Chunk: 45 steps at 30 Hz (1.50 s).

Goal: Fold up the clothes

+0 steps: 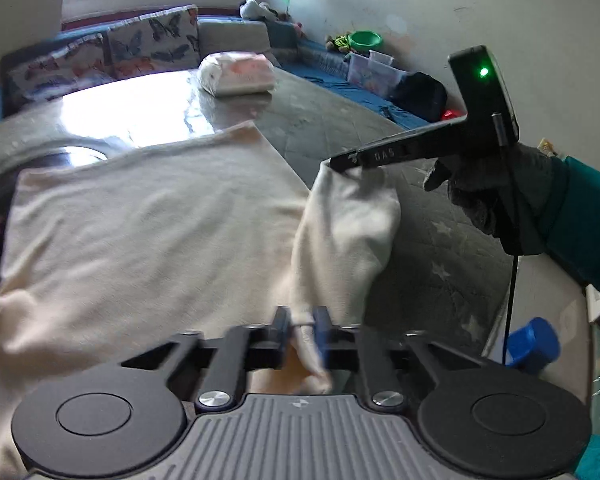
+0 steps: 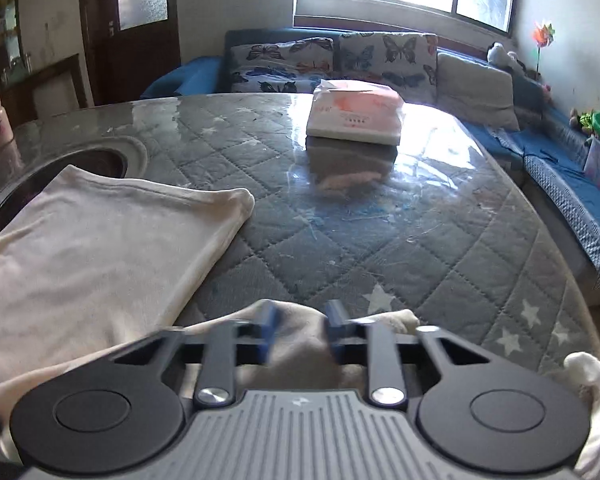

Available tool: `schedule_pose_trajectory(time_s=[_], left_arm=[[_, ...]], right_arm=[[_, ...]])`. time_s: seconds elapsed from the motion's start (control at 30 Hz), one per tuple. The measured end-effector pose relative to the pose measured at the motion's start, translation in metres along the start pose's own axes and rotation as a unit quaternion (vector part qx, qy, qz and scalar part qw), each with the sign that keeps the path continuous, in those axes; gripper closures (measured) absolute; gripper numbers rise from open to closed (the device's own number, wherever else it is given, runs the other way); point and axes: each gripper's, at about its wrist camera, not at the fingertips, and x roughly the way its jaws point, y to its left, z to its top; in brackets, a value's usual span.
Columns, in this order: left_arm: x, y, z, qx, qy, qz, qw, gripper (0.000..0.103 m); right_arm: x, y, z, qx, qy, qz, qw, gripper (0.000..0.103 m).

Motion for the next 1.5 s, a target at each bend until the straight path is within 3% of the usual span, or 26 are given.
schedule_pose_trajectory(time_s=[0.33,0.5,0.67,0.83,0.97,1.1,1.27,1.5], left_arm=[[-0.022,-0.010,-0.005,0.037,-0.053,-0.045,0.9969,0.093],[-0.025,-0.025,-0.016,0.081,-0.047,-0.079,0.9925,0.093],[-0.020,-0.033,-0.028,0.108,-0.022,-0.097,0.9891,0.093],[-0.014,-0.031,-0.031,0.112,-0.002,-0.109,0.9877,0.092],[-0.013,-0.033,-0.032,0.121,0.001,-0.110,0.9866,0.091],[-0.015,-0.034,-0.034,0.115,-0.001,-0.109,0.9873,0.089],[-0.025,-0.026,-0.030,0.103,-0.013,-0.107,0.9888,0.089],[-0.019,-0.021,-0.029,0.089,-0.007,-0.123,0.9883,0.088]], right_arm=[[-0.069,-0.017,-0.018,0.060,-0.097,-0.003,0.994,0.092],[-0.109,-0.031,-0.058,0.103,-0.097,-0.010,0.990,0.090],[-0.143,-0.052,-0.103,0.161,-0.075,-0.071,0.982,0.087],[-0.166,-0.064,-0.117,0.203,-0.090,-0.094,0.971,0.086],[-0.161,-0.053,-0.113,0.186,-0.086,-0.078,0.976,0.066],[-0.138,-0.028,-0.110,0.141,-0.054,-0.061,0.987,0.055],[-0.124,-0.010,-0.123,0.089,-0.024,-0.120,0.988,0.055],[-0.114,-0.024,-0.122,0.119,-0.022,-0.112,0.986,0.054]])
